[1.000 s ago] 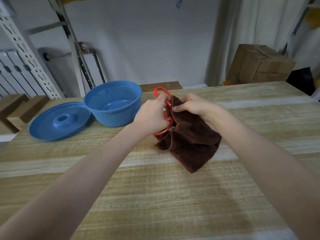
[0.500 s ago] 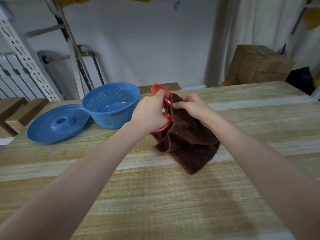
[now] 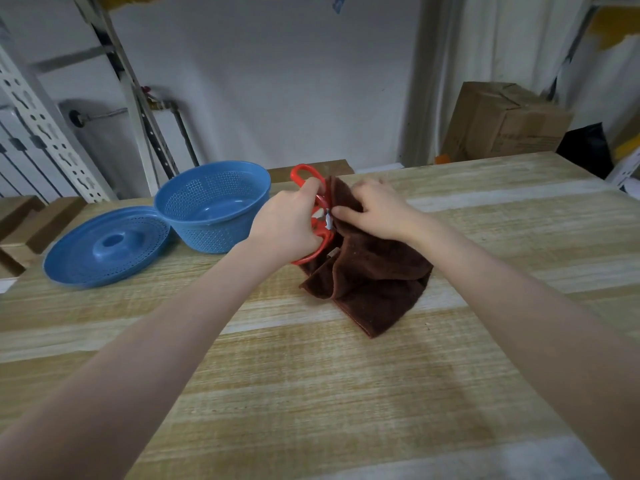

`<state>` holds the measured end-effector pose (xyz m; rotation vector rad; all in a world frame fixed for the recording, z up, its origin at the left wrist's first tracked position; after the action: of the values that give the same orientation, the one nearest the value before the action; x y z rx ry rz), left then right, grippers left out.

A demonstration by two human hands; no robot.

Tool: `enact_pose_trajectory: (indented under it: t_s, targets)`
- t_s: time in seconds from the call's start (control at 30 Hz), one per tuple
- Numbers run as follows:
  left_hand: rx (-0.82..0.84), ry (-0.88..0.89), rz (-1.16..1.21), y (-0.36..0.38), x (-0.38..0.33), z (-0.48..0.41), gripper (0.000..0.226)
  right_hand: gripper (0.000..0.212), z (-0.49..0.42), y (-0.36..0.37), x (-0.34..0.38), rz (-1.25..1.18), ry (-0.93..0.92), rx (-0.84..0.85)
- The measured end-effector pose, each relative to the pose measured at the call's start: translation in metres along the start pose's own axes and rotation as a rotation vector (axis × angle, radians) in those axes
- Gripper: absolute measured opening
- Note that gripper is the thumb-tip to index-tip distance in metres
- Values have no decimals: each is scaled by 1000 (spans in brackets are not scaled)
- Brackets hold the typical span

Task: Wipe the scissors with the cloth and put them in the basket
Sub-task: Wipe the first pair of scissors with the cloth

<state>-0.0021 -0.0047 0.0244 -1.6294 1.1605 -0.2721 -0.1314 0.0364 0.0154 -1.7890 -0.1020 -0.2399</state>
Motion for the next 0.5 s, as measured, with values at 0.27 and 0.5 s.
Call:
enact_pose_trajectory:
  t_s: [0.27,0.5]
  targets:
    - [2,-25,19,-8,1,3,42,23,-1,4,-9,-317,61,41]
    - [74,-61,-37,-2,4,2,55,35,-2,9,-20,-229,94,21]
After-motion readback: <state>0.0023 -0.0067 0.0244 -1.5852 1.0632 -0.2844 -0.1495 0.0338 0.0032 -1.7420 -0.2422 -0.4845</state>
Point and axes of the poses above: each hand's wrist, its own z-axis away from the middle knuckle, its own y-axis out of the palm, x = y × z, the point moved 6 cm from there along -z, towards the middle knuckle, and after that the axes turned 10 degrees about z, right-handed, at the moved point
